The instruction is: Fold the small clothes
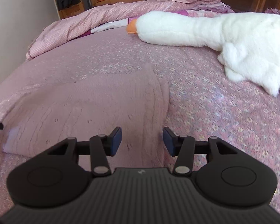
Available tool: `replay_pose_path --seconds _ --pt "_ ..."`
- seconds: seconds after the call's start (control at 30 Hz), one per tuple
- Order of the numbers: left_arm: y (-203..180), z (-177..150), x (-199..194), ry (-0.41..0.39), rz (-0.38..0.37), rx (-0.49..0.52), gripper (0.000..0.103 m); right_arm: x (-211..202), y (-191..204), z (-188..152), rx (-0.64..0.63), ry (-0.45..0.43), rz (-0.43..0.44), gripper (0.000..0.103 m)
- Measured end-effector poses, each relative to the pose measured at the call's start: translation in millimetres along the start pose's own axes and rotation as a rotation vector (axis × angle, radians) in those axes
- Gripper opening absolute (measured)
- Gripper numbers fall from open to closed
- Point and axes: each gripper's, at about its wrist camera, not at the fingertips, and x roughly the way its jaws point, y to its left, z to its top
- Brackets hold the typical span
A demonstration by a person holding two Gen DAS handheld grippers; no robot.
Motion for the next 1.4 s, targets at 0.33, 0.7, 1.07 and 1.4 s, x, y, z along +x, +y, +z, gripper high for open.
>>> replay_pose_path --seconds 0.33,0.7,1.07,1.4 --pt "-10.7 -29.3 -26.2 0.030 0.019 -0.045 0.060 -8.8 -15.4 -14.1 0.090 -0.014 0.006 0.051" --pt "-22.1 -53.3 -42.0 0.047 0.044 -0.076 0.066 -7.4 -53.9 -15.9 0.336 -0.053 0.087 0.072" --pt "-21.7 -55.8 -44.0 0.065 0.068 -0.081 0.067 21.1 -65.7 -2.0 0.363 0.068 0.062 0.073" --pt "-20.1 -54.8 -46.8 0.068 0.066 -0.087 0.067 36.4 -54.5 4.3 0.312 0.123 0.146 0.074"
